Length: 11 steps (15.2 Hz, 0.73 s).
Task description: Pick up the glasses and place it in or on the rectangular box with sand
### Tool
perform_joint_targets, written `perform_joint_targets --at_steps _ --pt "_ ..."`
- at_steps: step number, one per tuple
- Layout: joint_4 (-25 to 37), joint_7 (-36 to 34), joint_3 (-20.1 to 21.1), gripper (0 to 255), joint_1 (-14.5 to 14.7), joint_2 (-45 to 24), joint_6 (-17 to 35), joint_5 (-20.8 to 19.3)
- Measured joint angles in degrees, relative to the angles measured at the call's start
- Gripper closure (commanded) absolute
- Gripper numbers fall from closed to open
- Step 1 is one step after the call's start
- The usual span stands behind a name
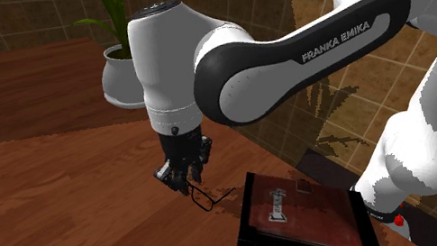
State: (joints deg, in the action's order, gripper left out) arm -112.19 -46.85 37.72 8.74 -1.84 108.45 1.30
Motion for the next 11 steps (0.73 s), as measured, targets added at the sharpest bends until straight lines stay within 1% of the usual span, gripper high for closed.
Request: perform_joint_targets --at_steps 1,4,5,8,11 --pt "-0.84 -1.67 -0.39 0 -0.38 0.53 1.53 0.75" --pt "-5.43 -10.68 -2.46 0 -2.40 3.47 10.09 4.42" --pt "-6.65 -12.39 -2.70 0 -2.66 4.02 12.05 5.09" --pt "-8.02 -14.77 -2.60 0 -2.69 2.94 15.44 4.71" --pt "-9.36 -15.40 -2.48 0 -2.61 1.79 17.90 4.07"
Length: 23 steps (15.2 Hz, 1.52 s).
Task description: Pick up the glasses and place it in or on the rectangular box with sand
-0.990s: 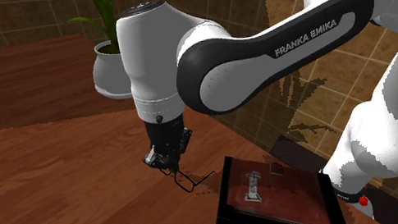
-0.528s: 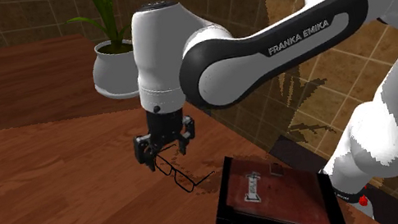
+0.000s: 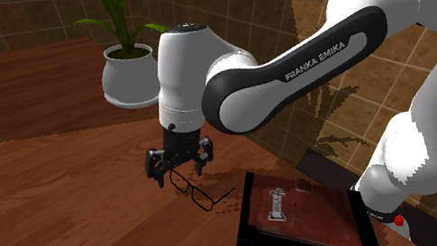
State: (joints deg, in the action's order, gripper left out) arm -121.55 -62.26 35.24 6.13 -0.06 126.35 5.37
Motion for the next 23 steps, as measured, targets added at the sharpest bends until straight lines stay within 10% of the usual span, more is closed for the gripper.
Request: perform_joint_targets --at_steps 7,8,18,19,23 --pt "-0.55 -0.33 0.07 0 0.08 -0.70 1.19 -0.43" --pt "-0.55 -0.33 0.07 255 0.08 -0.70 1.19 -0.43" --pt "-0.21 -0.45 -0.08 255 -0.02 -0.44 0.77 -0.66" --pt "-0.18 -0.46 -0.13 0 -0.06 -0.32 0.64 -0.69" --pt "7.24 0.70 1.30 0 1.51 -2.62 -10.53 -5.10"
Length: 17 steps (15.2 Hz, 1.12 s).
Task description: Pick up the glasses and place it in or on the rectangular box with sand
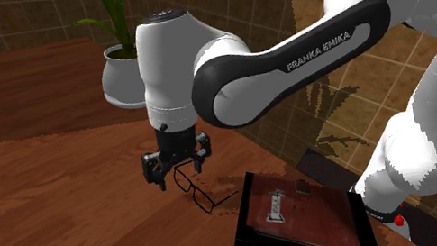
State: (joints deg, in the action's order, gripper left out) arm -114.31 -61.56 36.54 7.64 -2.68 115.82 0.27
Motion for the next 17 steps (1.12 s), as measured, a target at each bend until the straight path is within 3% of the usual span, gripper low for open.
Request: perform_joint_targets --at_steps 2,4,16,17 --pt "6.27 1.16 1.16 0 1.61 -3.01 -9.43 -4.04" --pt "7.18 1.53 1.56 0 2.25 -3.78 -11.88 -5.33" --pt "3.34 1.40 1.52 0 2.34 -4.43 -8.31 -6.18" --pt "3.34 1.40 1.52 255 2.34 -4.43 -8.31 -6.18"
